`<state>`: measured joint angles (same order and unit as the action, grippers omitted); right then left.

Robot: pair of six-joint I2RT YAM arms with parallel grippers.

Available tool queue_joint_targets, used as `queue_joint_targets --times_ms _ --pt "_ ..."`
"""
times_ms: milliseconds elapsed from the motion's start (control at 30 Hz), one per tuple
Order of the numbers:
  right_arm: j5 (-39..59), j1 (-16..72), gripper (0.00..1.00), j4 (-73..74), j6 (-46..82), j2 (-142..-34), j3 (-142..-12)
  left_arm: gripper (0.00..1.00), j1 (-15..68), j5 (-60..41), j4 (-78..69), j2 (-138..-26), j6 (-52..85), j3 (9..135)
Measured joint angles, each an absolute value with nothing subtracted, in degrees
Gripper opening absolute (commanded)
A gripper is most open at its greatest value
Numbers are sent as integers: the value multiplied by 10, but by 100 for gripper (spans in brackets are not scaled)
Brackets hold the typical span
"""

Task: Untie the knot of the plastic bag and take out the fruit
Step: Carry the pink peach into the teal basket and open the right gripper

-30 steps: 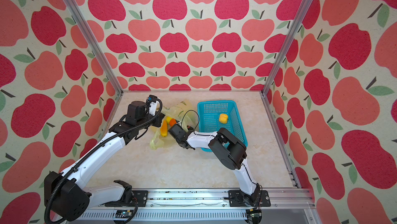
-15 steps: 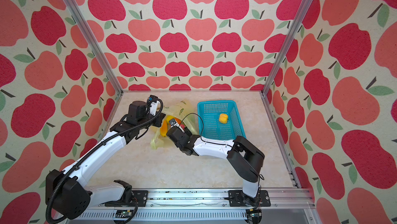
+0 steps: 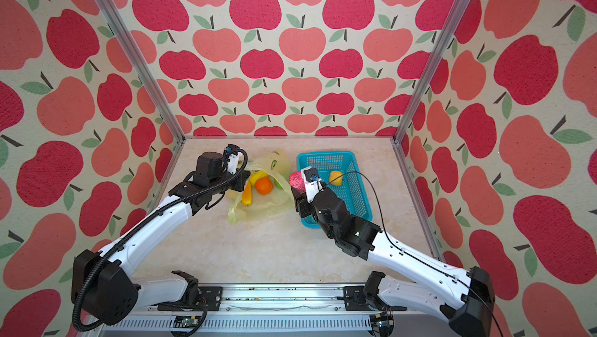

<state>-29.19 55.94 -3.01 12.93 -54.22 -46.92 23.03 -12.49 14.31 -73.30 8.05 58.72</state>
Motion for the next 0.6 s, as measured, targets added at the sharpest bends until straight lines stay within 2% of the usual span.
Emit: queue_joint_targets --times_ms 133,267,400,600 --pt "-268 436 24 -50 150 -506 -452 0 230 -125 143 -733 80 588" --pt "-227 342 22 -56 173 -549 -443 0 232 -125 143 -733 81 588" --pt "-200 302 23 -53 182 -690 -462 0 233 -123 143 -733 80 588" --pt "-172 293 25 -63 178 -916 -575 0 233 -123 143 -733 80 588"
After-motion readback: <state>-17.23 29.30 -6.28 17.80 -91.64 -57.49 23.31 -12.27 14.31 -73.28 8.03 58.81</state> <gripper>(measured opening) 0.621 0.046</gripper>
